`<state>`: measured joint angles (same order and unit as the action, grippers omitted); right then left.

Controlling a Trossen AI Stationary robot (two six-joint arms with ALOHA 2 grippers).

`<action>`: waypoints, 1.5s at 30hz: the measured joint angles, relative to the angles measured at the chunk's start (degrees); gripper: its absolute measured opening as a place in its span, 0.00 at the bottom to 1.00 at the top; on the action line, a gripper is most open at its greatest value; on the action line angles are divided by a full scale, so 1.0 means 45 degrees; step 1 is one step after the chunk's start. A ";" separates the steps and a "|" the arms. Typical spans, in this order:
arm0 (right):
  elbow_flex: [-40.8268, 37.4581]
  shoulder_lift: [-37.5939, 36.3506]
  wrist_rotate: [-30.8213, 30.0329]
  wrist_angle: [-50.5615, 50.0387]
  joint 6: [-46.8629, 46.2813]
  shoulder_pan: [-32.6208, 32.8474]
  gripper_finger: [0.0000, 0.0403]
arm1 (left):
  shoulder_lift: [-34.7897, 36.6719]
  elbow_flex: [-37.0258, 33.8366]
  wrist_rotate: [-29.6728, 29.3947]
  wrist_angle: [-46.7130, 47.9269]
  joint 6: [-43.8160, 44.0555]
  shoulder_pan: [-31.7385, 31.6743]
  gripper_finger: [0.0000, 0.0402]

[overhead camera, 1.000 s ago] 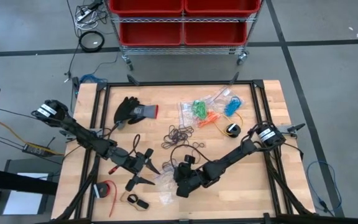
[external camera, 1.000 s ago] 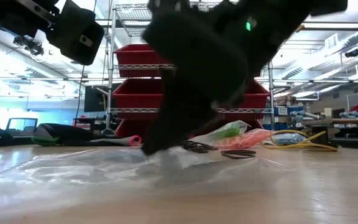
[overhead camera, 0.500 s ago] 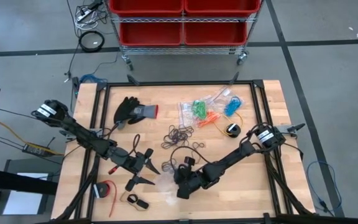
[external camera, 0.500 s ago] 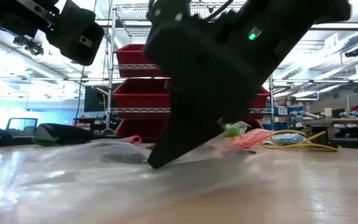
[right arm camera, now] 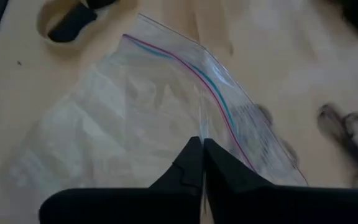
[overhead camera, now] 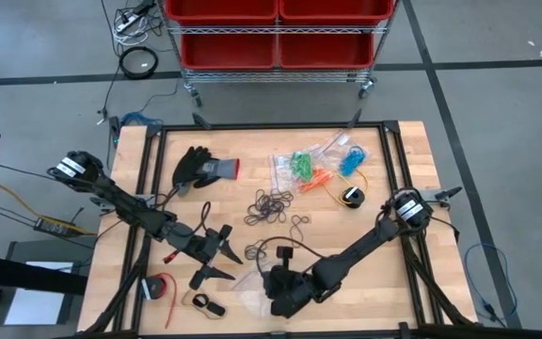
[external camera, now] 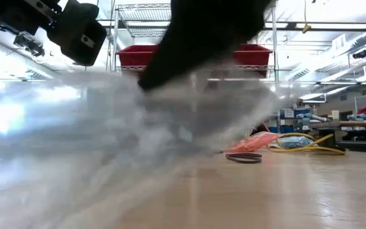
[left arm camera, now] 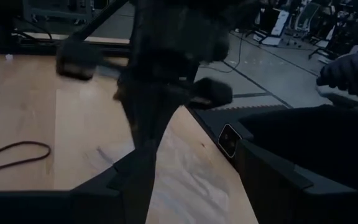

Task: Sort rubber bands
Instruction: Open the transparent zip bag

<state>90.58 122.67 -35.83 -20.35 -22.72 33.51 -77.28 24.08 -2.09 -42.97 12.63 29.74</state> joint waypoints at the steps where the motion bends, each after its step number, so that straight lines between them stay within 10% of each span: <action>1: 0.0327 0.0000 -0.0103 -0.0369 0.0108 0.0057 0.00 | 0.0000 0.0000 0.0000 -0.0062 0.0060 0.0000 0.57; 11: 0.2937 -0.0015 -0.1085 -0.3950 0.0152 0.0635 0.00 | 0.0005 0.0005 0.0278 -0.1553 0.1965 0.0000 0.57; 45: 0.3227 -0.0015 -0.2747 -0.3505 0.1653 0.1576 0.00 | 0.0044 0.0005 -0.0824 -0.0416 0.4304 -0.0522 0.56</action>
<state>105.10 122.61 -48.19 -36.12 -15.28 40.60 -77.08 24.10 -5.80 -44.84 32.00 27.39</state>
